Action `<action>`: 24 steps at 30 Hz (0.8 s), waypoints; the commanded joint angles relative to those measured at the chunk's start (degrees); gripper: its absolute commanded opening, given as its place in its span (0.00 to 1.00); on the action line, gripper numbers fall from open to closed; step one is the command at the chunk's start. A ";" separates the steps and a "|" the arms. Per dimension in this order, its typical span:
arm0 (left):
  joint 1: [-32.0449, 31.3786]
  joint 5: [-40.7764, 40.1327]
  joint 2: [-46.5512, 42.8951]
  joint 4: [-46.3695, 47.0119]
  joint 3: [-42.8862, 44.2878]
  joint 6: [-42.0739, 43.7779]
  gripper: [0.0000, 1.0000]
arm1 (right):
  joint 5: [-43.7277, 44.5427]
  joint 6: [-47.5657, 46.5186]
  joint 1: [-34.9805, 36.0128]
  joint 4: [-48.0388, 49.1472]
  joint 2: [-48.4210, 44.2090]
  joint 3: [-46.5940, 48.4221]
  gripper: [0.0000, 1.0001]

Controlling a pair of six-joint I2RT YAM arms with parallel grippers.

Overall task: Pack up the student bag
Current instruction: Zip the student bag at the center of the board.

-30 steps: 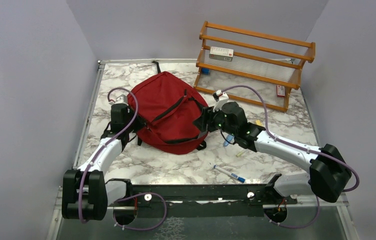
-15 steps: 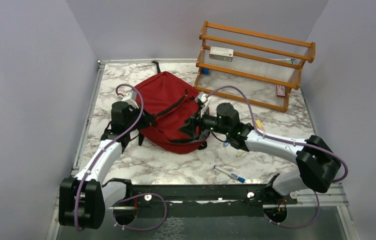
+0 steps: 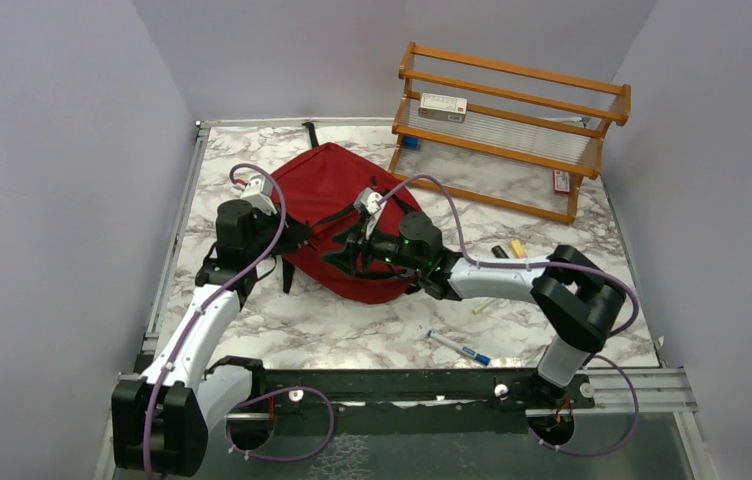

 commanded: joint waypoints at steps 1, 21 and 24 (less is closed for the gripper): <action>-0.27 -0.15 -2.30 -1.04 4.09 3.12 0.00 | 3.71 -0.37 2.23 8.00 4.85 3.77 0.57; -1.98 -0.14 -3.56 -4.48 7.35 7.54 0.00 | 9.88 0.75 2.55 14.15 16.07 11.45 0.49; -2.15 -0.19 -3.49 -4.48 7.40 7.54 0.00 | 10.45 0.86 2.53 14.53 17.23 12.11 0.48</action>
